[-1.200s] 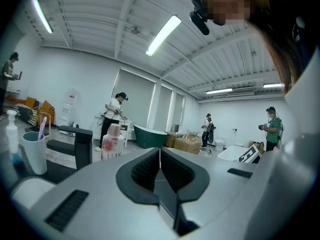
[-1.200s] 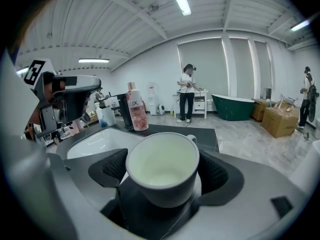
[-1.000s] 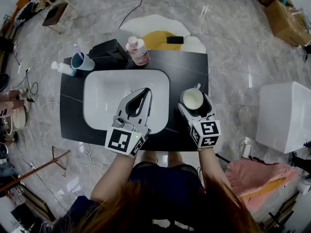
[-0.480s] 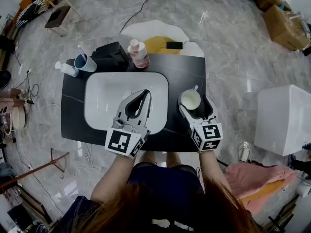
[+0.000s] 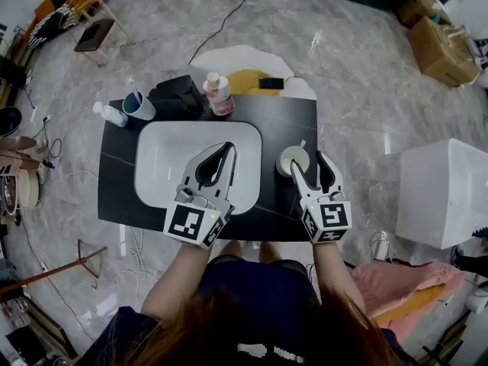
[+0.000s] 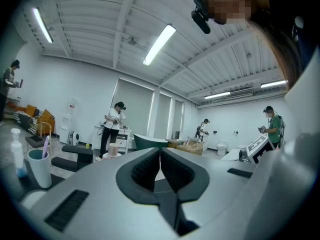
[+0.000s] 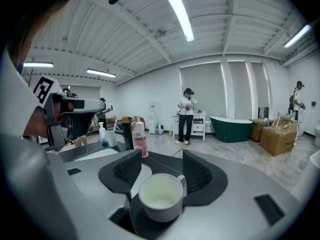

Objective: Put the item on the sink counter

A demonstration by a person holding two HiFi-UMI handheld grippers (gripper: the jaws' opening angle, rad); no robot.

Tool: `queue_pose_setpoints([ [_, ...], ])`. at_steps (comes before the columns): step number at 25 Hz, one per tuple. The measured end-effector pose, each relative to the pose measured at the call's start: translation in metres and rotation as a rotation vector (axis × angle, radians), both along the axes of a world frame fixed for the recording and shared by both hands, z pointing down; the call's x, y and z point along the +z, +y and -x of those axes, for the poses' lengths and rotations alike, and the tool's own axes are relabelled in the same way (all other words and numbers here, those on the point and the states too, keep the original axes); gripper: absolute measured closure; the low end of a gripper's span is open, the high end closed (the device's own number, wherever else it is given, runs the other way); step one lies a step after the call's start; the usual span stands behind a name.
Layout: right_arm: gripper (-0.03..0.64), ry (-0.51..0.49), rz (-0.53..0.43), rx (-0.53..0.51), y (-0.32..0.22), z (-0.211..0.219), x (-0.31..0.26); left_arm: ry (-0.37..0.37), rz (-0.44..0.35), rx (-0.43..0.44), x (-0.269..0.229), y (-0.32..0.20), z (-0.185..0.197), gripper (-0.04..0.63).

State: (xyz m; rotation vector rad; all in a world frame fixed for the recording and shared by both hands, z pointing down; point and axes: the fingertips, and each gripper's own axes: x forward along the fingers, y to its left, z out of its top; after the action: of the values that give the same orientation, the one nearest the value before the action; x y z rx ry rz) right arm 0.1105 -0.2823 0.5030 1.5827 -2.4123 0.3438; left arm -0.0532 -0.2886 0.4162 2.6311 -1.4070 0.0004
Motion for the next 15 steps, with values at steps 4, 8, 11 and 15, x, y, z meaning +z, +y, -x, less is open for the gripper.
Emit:
queue_pose_setpoints([
  [4,0.416,-0.015,-0.024,-0.008,0.006,0.001,-0.015,0.002,-0.021,0.008,-0.012,0.002,-0.003,0.571],
  [8,0.495,-0.028,-0.054,-0.01,0.012,0.003,-0.036,0.002,-0.038,0.017,-0.028,0.004,-0.005,0.571],
  [11,0.55,-0.026,-0.083,0.001,0.014,0.003,-0.053,0.005,-0.06,0.023,-0.04,0.004,-0.004,0.571],
  [15,0.6,-0.019,-0.122,-0.003,0.018,0.005,-0.075,0.008,-0.084,0.026,-0.054,0.006,-0.003,0.571],
])
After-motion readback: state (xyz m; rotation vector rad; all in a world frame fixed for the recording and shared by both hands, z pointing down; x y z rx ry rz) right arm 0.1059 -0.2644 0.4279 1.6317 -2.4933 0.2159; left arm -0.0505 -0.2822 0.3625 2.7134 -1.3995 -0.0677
